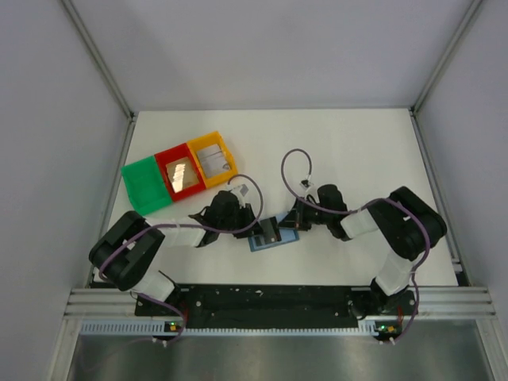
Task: Take the credit cards out of the card holder
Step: Remove the credit card from the card holder.
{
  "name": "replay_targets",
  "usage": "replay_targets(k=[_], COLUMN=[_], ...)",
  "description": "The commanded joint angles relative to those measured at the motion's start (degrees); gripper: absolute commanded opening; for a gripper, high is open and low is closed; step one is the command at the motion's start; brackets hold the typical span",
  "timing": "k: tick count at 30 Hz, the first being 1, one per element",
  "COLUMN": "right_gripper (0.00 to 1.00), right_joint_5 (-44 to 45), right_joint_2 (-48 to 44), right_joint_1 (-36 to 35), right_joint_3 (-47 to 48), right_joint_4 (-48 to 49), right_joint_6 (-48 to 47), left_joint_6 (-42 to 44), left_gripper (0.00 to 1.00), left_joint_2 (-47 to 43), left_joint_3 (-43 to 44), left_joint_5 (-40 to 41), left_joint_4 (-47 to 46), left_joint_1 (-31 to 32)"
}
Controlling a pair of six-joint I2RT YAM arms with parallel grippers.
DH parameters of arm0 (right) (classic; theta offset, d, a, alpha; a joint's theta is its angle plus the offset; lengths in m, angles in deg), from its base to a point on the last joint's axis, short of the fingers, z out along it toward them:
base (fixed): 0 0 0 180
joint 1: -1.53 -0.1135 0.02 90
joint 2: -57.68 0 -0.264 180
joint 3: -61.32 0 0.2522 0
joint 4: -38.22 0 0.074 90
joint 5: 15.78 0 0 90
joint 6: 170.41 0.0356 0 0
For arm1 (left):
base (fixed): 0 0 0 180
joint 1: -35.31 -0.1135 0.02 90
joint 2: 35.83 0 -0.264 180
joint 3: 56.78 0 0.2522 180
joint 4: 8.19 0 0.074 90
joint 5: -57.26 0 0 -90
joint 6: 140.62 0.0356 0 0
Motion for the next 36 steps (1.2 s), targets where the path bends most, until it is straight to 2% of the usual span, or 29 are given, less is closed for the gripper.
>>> replay_targets(k=[1, 5, 9, 12, 15, 25, 31, 36], right_gripper=[0.00, 0.14, 0.19, 0.16, 0.00, 0.00, 0.00, 0.00], right_joint_5=[-4.50, -6.96, -7.75, -8.28, -8.28, -9.25, -8.55, -5.56], right_joint_2=[-0.65, 1.37, 3.39, 4.36, 4.62, -2.22, -7.49, -14.26], right_joint_1=[0.64, 0.47, 0.38, 0.12, 0.20, 5.82, 6.53, 6.62], right_joint_3=[3.62, 4.33, 4.86, 5.38, 5.47, 2.66, 1.78, 0.82], right_joint_4=[-2.19, -0.26, 0.62, 1.06, 1.41, -2.54, -4.04, -5.61], right_joint_6=[-2.95, -1.20, -0.66, -0.40, -0.31, -2.95, -1.99, -0.31], left_joint_6=[2.03, 1.85, 1.77, 1.68, 1.77, 0.18, -0.69, -2.45], left_gripper=[0.22, 0.22, 0.22, 0.22, 0.22, 0.20, 0.19, 0.27], left_joint_2=[0.01, 0.19, 0.19, 0.27, 0.10, -0.52, -3.06, -10.34], left_joint_3=[-1.39, -1.22, -1.30, -1.39, -1.66, -4.20, -4.64, -3.33], left_joint_5=[1.69, 1.34, 1.16, 1.07, 1.16, 1.95, 2.74, 4.76], left_joint_4=[2.50, 1.97, 1.79, 1.53, 1.61, 0.21, -0.67, -1.11], left_joint_1=[0.10, 0.10, 0.10, 0.28, 0.10, 0.10, 0.01, 0.01])
